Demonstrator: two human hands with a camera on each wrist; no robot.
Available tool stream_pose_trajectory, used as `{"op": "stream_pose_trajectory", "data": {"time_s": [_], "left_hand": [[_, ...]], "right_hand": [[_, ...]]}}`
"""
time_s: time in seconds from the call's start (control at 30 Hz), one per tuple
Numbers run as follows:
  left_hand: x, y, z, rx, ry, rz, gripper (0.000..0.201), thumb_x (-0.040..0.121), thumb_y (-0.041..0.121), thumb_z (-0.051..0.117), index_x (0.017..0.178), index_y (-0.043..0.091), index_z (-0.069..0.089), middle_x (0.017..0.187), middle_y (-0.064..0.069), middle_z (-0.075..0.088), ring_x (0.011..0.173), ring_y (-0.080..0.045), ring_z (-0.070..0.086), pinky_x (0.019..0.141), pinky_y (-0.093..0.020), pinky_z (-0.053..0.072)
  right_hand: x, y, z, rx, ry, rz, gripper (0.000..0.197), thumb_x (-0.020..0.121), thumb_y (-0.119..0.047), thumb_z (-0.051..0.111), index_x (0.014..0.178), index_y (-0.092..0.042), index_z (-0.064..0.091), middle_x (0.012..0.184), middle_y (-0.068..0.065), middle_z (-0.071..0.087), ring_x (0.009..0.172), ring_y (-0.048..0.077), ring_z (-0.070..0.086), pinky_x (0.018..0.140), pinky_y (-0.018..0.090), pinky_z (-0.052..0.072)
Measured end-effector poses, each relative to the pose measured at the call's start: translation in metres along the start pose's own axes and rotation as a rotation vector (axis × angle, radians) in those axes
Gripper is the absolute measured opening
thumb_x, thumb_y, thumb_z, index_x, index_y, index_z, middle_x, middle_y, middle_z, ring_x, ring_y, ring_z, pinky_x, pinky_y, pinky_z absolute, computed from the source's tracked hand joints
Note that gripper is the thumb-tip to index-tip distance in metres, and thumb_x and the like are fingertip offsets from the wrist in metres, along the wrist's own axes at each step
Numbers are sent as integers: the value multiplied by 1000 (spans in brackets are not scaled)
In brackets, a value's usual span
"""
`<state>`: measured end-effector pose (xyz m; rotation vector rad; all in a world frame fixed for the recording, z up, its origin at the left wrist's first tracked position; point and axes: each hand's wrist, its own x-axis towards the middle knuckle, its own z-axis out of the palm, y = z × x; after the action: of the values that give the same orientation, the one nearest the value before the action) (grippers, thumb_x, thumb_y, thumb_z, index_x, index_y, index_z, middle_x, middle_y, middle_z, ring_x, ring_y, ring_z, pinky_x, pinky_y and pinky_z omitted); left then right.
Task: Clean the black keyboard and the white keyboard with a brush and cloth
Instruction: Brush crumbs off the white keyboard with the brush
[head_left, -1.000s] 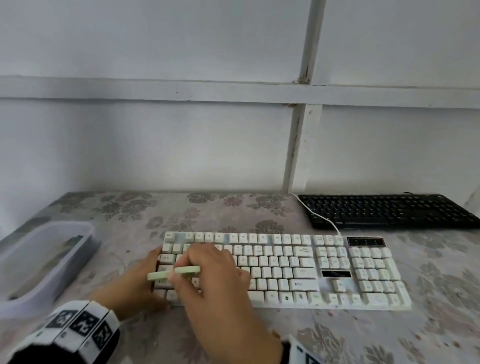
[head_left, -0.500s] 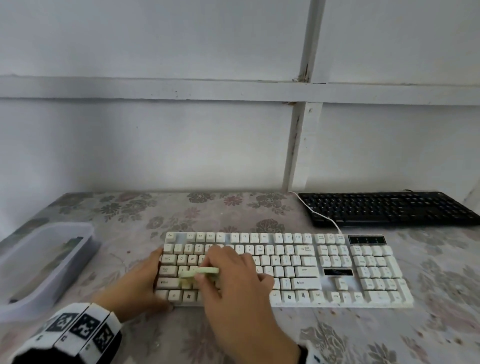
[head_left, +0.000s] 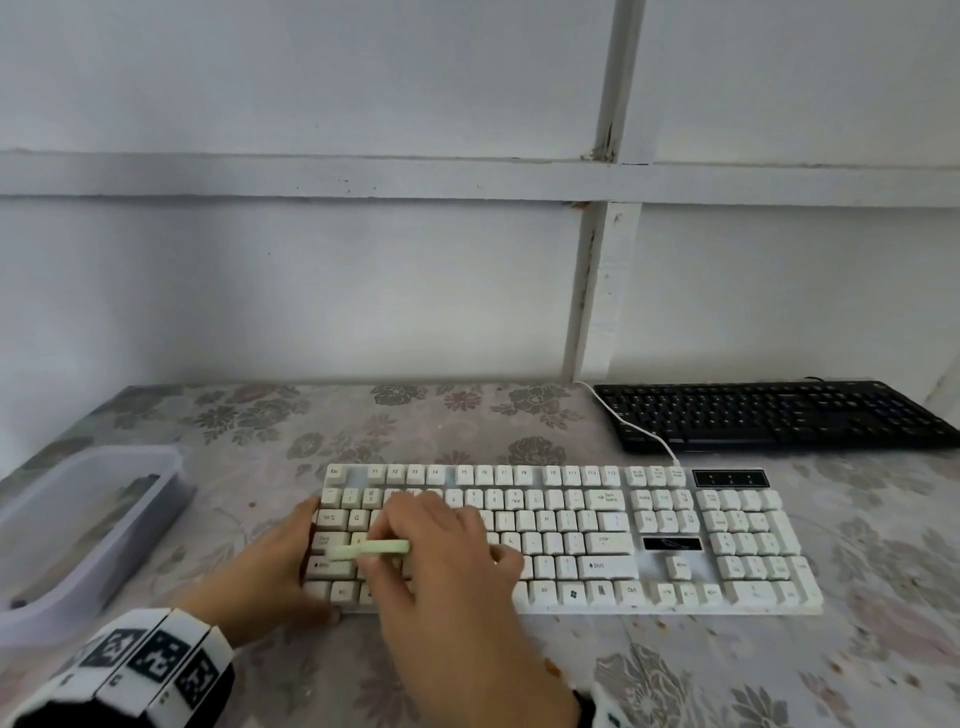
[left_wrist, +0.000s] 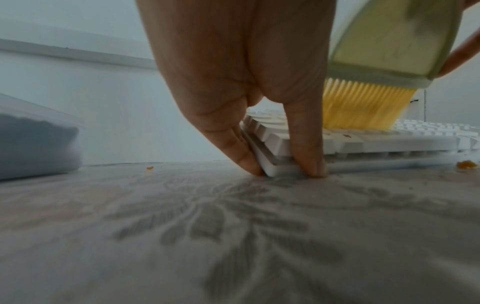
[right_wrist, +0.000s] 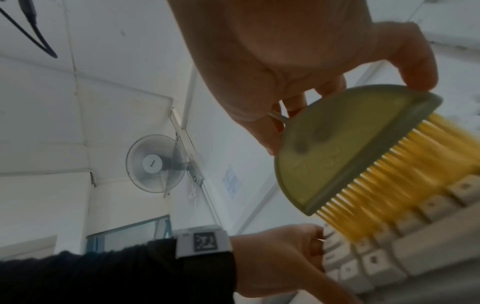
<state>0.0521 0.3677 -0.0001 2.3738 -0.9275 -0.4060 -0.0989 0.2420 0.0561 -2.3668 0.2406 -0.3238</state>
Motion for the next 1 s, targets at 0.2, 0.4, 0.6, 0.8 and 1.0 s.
{"op": "stream_pose_trajectory", "data": {"time_s": [0.2, 0.4, 0.6, 0.8, 1.0], "left_hand": [[-3, 4, -1, 3, 10, 39, 81, 55, 31, 79, 107, 60, 25, 111, 33, 43, 104, 10, 48, 80, -4, 37], [-4, 5, -5, -21, -46, 22, 88, 40, 42, 71, 107, 56, 16, 112, 37, 31, 104, 8, 44, 82, -4, 34], [-5, 10, -3, -20, -62, 6, 85, 46, 33, 76, 106, 55, 20, 111, 36, 35, 104, 10, 46, 78, -2, 36], [-5, 6, -2, 9, -28, 27, 83, 61, 19, 79, 105, 54, 19, 109, 37, 33, 98, 15, 43, 75, 0, 35], [-5, 4, -4, -18, -46, -9, 89, 52, 26, 79, 109, 61, 20, 112, 35, 37, 98, 12, 47, 76, -4, 38]], "right_hand": [[-1, 1, 6, -29, -11, -26, 13, 90, -44, 33, 99, -36, 36, 116, -15, 43, 107, 10, 34, 97, 41, 19], [-11, 16, -15, -43, 60, 21, 13, 87, -47, 37, 92, -35, 36, 111, -15, 47, 101, 6, 36, 95, 39, 22], [-22, 28, -19, 43, 108, 12, 17, 92, -36, 51, 98, -36, 35, 109, -15, 49, 98, -4, 37, 101, 34, 20], [-31, 48, -38, 46, 199, 96, 21, 71, -46, 44, 92, -50, 38, 123, -32, 31, 96, -2, 41, 98, 39, 35], [-31, 53, -41, 141, 246, 65, 19, 76, -38, 57, 90, -43, 45, 110, -34, 45, 97, 1, 42, 91, 43, 43]]}}
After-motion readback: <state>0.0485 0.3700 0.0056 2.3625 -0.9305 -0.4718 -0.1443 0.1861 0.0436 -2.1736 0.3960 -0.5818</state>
